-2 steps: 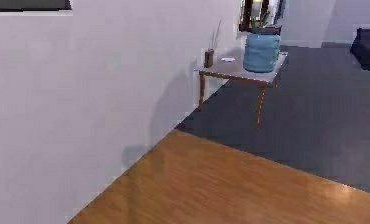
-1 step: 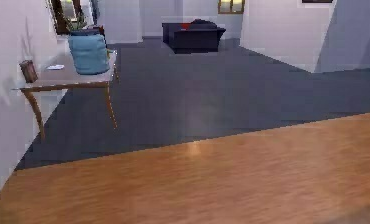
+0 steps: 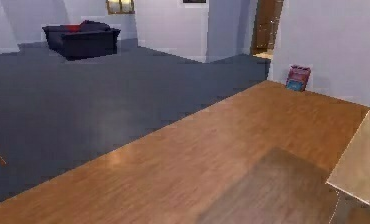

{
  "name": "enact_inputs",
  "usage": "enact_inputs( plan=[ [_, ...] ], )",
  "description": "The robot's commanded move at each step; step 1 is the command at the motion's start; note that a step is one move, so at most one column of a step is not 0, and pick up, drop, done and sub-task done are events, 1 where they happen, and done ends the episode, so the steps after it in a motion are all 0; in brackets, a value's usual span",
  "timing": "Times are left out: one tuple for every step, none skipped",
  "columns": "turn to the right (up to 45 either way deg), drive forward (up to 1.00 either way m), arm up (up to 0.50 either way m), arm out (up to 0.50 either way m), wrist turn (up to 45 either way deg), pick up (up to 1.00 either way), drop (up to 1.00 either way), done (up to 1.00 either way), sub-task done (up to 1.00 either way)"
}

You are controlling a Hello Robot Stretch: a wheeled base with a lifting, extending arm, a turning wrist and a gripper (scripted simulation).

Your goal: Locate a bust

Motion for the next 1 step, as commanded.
enact_inputs(
  plan=[
    [0.0,0.35,0.00,0.00,0.0,0.00,0.00,0.00,0.00]
  ],
)
